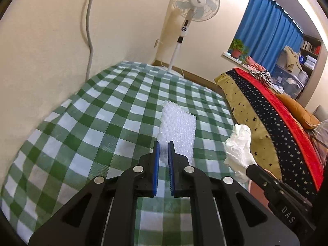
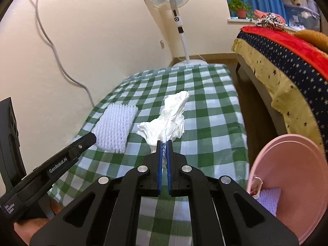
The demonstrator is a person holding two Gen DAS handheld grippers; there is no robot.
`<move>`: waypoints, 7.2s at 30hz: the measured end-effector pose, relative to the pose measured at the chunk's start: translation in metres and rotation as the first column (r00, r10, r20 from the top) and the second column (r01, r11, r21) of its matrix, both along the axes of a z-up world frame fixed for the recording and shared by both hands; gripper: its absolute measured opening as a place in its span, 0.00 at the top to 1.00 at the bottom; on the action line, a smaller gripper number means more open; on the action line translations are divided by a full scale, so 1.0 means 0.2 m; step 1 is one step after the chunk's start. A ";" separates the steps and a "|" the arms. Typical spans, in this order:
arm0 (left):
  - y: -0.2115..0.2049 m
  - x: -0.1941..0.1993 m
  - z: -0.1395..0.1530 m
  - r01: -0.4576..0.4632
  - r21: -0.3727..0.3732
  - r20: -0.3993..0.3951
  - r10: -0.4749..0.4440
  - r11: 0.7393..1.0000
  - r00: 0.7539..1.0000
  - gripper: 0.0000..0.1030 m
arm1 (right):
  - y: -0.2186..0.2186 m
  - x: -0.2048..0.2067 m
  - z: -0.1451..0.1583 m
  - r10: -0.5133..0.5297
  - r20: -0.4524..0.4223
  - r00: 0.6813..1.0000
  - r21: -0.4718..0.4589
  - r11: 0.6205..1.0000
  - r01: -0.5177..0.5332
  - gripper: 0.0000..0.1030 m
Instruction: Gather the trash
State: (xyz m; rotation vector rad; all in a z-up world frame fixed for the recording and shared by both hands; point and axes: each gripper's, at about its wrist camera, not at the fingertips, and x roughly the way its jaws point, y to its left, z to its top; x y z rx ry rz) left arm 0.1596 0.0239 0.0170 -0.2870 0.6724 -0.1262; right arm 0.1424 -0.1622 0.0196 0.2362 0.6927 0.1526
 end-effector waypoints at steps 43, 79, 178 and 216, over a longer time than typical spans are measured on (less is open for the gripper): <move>-0.42 -0.45 0.13 0.194 0.079 0.127 -0.203 0.978 0.971 0.92 | -0.74 -0.66 0.21 -0.272 0.064 0.960 -0.091 0.957 0.277 0.96; -0.92 -0.37 -0.05 0.373 0.058 0.089 -0.377 0.926 0.922 0.92 | -0.93 -0.61 0.09 -0.397 0.000 0.918 -0.140 0.909 0.393 0.96; -0.10 -0.91 -0.01 0.043 0.212 0.085 -0.062 0.976 0.994 0.07 | -0.19 -0.99 0.04 -0.301 0.095 0.949 -0.266 0.911 0.315 0.05; -0.10 -0.92 -0.01 0.042 0.213 0.086 -0.062 0.976 0.994 0.07 | -0.18 -0.99 0.04 -0.300 0.097 0.949 -0.267 0.911 0.315 0.05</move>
